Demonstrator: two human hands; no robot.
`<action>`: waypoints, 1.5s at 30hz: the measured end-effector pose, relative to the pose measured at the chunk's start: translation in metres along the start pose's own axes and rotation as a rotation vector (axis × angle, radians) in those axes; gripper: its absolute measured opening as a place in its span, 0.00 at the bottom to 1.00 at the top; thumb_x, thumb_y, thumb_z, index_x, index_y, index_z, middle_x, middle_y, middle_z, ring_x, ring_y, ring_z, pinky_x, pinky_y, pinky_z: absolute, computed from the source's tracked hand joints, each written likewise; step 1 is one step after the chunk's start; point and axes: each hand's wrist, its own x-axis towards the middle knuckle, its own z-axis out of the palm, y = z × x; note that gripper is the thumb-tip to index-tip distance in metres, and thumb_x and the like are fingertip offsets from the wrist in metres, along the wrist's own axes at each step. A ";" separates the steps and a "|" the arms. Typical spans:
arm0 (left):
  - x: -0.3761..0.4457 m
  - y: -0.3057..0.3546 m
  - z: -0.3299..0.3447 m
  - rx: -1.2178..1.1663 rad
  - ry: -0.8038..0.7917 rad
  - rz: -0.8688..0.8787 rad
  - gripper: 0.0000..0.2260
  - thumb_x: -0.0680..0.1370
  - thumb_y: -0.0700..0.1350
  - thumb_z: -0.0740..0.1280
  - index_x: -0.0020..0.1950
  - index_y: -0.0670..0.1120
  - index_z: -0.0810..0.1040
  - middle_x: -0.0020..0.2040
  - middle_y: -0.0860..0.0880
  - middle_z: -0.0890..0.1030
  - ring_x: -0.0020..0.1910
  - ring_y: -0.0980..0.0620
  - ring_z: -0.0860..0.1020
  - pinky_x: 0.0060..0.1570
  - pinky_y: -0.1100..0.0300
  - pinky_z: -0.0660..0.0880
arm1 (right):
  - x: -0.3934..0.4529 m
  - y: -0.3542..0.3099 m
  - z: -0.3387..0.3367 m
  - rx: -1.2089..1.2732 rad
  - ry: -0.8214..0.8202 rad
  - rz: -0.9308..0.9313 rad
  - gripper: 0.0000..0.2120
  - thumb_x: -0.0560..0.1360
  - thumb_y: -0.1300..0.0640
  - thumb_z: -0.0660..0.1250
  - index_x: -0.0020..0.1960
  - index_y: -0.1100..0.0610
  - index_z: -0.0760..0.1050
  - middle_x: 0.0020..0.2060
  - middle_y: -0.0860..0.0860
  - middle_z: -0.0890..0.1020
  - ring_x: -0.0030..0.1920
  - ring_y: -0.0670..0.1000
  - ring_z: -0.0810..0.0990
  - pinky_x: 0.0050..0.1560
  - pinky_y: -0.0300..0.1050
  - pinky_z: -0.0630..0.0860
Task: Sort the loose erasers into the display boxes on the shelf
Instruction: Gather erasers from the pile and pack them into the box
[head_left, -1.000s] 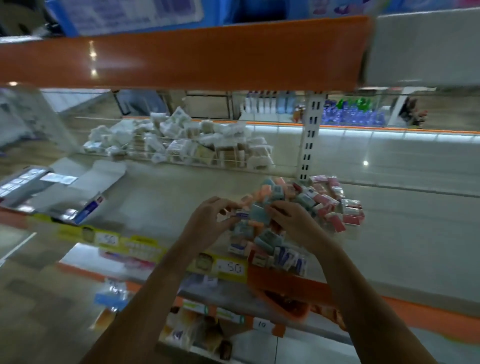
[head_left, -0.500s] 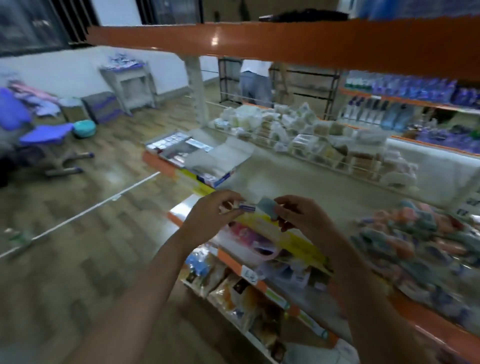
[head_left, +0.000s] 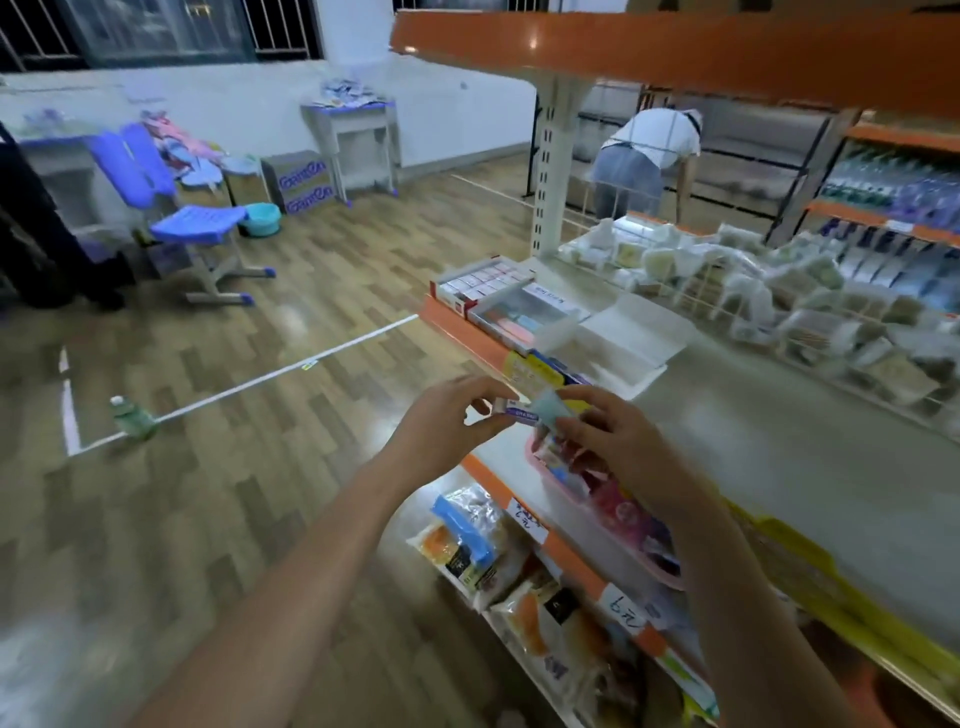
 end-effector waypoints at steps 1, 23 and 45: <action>0.006 -0.009 -0.002 0.006 -0.004 -0.004 0.09 0.75 0.48 0.69 0.54 0.53 0.79 0.47 0.58 0.78 0.43 0.62 0.75 0.43 0.69 0.69 | 0.012 0.001 0.005 -0.015 0.016 0.005 0.11 0.76 0.65 0.64 0.58 0.58 0.74 0.38 0.57 0.79 0.29 0.45 0.79 0.31 0.36 0.76; 0.242 -0.142 -0.046 -0.002 -0.043 0.150 0.08 0.73 0.42 0.72 0.52 0.46 0.81 0.39 0.61 0.77 0.36 0.65 0.76 0.38 0.75 0.67 | 0.264 -0.016 -0.022 -0.958 0.276 0.120 0.19 0.75 0.50 0.66 0.64 0.56 0.74 0.53 0.54 0.72 0.49 0.50 0.71 0.48 0.41 0.66; 0.354 -0.202 -0.026 -0.127 -0.501 0.502 0.13 0.75 0.47 0.69 0.59 0.51 0.77 0.50 0.58 0.78 0.46 0.62 0.76 0.41 0.74 0.71 | 0.307 0.023 0.054 -0.933 0.851 0.443 0.16 0.76 0.63 0.65 0.63 0.56 0.72 0.58 0.50 0.71 0.51 0.43 0.70 0.52 0.32 0.64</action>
